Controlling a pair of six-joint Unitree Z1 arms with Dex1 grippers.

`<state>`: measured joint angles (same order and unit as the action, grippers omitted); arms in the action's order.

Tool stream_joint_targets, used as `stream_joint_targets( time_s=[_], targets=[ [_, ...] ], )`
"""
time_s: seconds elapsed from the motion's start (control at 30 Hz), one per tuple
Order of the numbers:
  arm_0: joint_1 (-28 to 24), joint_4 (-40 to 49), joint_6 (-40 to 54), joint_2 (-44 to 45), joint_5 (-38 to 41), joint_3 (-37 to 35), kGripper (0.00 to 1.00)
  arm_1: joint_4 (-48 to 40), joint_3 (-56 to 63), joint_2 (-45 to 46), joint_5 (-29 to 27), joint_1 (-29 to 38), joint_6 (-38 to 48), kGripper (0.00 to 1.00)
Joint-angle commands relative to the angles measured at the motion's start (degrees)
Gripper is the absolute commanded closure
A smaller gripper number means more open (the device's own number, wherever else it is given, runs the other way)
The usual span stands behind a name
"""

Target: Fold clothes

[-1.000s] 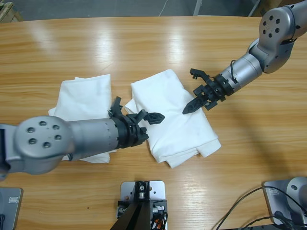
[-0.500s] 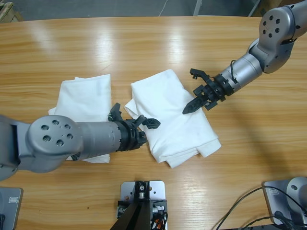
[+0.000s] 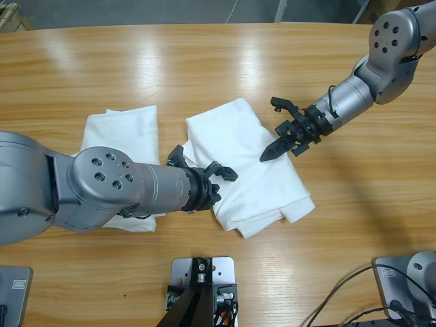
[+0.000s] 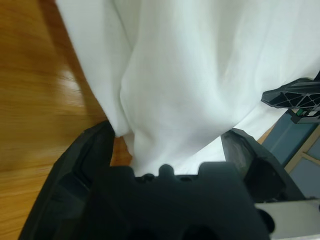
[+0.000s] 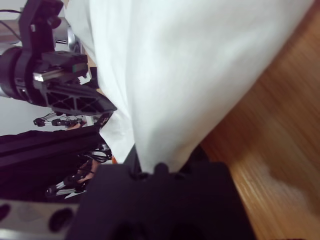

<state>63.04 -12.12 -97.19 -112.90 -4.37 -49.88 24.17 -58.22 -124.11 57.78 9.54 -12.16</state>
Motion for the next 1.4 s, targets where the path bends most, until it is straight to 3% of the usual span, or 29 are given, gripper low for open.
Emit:
stream_joint_targets(
  time_s=[0.03, 0.37, 0.53, 0.57, 0.63, 0.67, 0.97, 1.2, 1.4],
  targets=[
    [-2.11, -0.31, -0.37, -7.00, 1.04, -0.62, 0.352, 0.52, 0.48, -0.35, -0.47, -1.45, -0.67, 1.000],
    [-2.92, -4.16, -0.40, -8.06, 0.72, -1.45, 0.357, 0.52, 0.37, -0.56, -0.30, -1.54, -0.67, 1.000],
    [-4.40, -14.09, 1.76, -10.29, 1.25, -1.36, 0.356, 0.52, 0.14, -1.09, -0.21, -1.56, -0.67, 1.000],
    [-4.87, -15.39, 3.43, -10.71, 2.25, -1.35, 0.471, 0.52, 0.13, -1.17, -0.18, -1.58, -0.67, 1.000],
    [-5.14, -17.17, 4.71, -11.73, 3.39, -0.78, 0.982, 0.52, 0.13, -1.26, 0.03, -1.56, -0.67, 1.000],
    [-5.14, -17.94, 4.29, -12.06, 3.02, 0.13, 1.000, 0.52, 0.13, -1.33, 0.25, -1.56, -0.67, 1.000],
    [-5.07, -23.76, 4.71, -11.04, 2.25, 2.80, 1.000, 0.89, 0.04, -0.21, 1.30, -1.59, -0.74, 1.000],
    [-6.61, -22.74, 11.88, -2.83, 5.25, 3.38, 1.000, 6.92, -3.00, 8.99, 1.37, -0.84, 0.90, 1.000],
    [-9.23, -19.68, 14.05, 4.07, 5.25, 3.47, 1.000, 10.72, -8.80, 14.38, 1.07, 3.56, 5.89, 1.000]
  ],
)
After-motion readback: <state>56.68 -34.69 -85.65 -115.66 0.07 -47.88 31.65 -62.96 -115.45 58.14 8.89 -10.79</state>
